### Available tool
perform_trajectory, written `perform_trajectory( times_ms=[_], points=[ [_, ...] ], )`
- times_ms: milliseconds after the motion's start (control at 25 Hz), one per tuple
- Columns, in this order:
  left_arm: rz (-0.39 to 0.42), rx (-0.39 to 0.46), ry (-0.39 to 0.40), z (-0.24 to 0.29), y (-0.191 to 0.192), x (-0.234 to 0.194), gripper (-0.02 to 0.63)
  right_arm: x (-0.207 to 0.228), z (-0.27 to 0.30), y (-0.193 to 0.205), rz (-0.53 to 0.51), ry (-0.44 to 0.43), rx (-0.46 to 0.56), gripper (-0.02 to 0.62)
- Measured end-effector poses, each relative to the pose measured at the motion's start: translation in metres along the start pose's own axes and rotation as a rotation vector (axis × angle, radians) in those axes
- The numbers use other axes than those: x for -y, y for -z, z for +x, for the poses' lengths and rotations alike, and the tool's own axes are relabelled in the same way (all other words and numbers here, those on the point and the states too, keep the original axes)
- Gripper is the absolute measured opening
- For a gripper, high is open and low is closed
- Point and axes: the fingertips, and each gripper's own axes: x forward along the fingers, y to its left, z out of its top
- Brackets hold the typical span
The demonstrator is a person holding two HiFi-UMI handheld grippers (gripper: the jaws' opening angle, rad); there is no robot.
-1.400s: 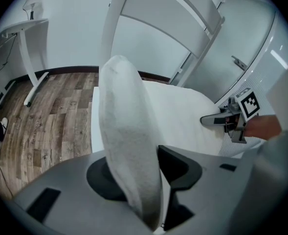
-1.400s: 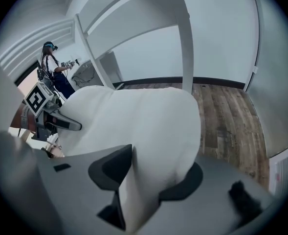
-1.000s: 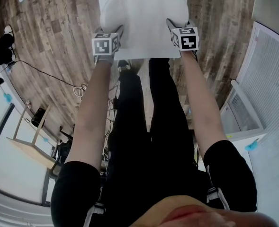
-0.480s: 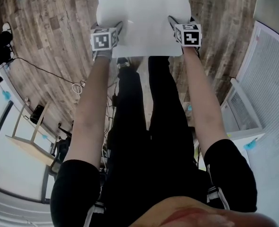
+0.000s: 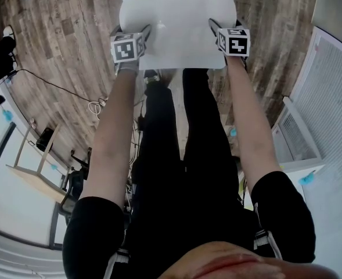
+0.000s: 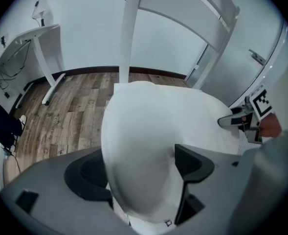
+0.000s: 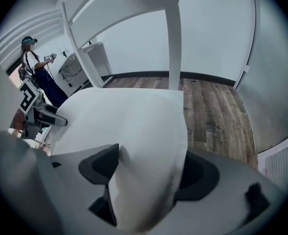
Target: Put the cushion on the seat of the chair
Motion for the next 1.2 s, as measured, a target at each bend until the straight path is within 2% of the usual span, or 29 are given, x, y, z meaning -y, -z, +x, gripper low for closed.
perform_trajectory(
  times_ms=[160,320,560,760,1040,1120,1200],
  points=[
    [-0.033,0.038,-0.030,-0.015,-0.007,-0.010,0.399,-0.001,-0.004,-0.003,0.003,0.000,-0.001,0.339],
    [-0.041,0.085,-0.019,-0.041,-0.020,-0.009,0.399,-0.003,-0.031,-0.020,-0.004,0.024,0.043,0.339],
    [0.000,0.164,0.009,-0.107,-0.043,0.008,0.397,-0.021,-0.093,-0.053,-0.062,0.062,0.123,0.337],
    [0.063,0.222,0.051,-0.174,-0.059,0.036,0.396,-0.061,-0.154,-0.079,-0.109,0.044,0.190,0.337],
    [0.117,0.247,0.135,-0.262,-0.052,0.084,0.394,-0.128,-0.255,-0.093,-0.057,-0.052,0.253,0.334],
    [0.126,0.258,0.173,-0.289,-0.050,0.100,0.393,-0.147,-0.289,-0.098,-0.063,-0.071,0.291,0.286],
    [0.136,0.280,0.209,-0.319,-0.048,0.116,0.385,-0.169,-0.325,-0.100,-0.100,-0.078,0.337,0.191]
  ],
)
